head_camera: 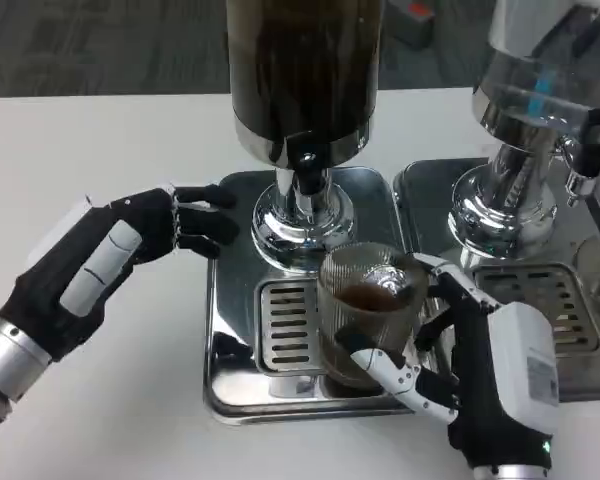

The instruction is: Grasp the cup under the faucet to collect the drink, then remove the cup.

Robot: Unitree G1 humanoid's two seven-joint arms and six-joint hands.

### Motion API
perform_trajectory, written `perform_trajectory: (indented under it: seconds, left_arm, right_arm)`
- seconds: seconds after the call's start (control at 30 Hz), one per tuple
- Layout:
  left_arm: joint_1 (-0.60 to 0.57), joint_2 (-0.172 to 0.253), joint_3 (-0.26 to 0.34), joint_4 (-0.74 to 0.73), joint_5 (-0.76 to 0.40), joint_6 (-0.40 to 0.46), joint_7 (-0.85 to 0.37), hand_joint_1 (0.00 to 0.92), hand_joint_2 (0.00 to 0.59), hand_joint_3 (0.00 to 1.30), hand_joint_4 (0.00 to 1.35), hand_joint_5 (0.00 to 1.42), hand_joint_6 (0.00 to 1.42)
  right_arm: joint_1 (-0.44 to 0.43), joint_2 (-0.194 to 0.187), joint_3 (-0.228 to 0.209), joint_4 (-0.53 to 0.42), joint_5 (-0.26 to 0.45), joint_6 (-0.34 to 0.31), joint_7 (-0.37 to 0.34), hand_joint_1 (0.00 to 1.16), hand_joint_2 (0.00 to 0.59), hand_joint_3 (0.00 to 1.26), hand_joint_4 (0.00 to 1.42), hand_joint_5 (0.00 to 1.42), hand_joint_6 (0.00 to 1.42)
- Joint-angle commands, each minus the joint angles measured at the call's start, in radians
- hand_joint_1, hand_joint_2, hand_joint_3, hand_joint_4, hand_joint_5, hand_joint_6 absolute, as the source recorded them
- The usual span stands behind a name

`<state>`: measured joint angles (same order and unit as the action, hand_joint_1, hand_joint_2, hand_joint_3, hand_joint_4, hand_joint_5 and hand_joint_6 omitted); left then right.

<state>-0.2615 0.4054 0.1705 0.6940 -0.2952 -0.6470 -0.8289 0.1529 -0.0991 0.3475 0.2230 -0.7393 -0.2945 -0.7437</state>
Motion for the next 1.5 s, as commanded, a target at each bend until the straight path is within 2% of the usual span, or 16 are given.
perform_trajectory:
  seconds: [0.03,0.47,0.97,1.2,1.5]
  left_arm:
    - [0.03,-0.001,-0.009,-0.026,0.017,-0.031,-0.002,0.0,0.134,0.41,0.45,0.41,0.48]
    - [0.082,0.009,-0.02,-0.097,0.016,-0.062,-0.012,0.0,0.134,0.41,0.45,0.41,0.48]
    - [0.155,0.062,-0.041,-0.175,0.047,-0.169,-0.014,0.0,0.132,0.41,0.39,0.36,0.48]
    - [0.179,0.089,-0.049,-0.193,0.044,-0.209,-0.023,0.0,0.137,0.41,0.37,0.34,0.47]
    - [0.211,0.101,-0.058,-0.227,0.028,-0.223,-0.029,0.0,0.137,0.4,0.37,0.34,0.47]
  right_arm:
    - [0.006,0.002,-0.013,-0.044,-0.002,-0.034,-0.043,0.33,0.251,0.58,0.72,0.93,1.3]
    - [0.038,0.0,-0.034,-0.091,-0.011,-0.035,-0.077,0.38,0.244,0.59,0.73,0.95,1.32]
    - [0.074,-0.008,-0.039,-0.139,-0.014,-0.04,-0.076,0.45,0.232,0.61,0.73,0.96,1.32]
    - [0.116,-0.014,-0.037,-0.203,-0.017,-0.042,-0.065,0.51,0.218,0.62,0.74,0.96,1.34]
    - [0.176,-0.026,-0.038,-0.275,-0.013,-0.045,-0.044,0.54,0.211,0.62,0.74,0.98,1.34]
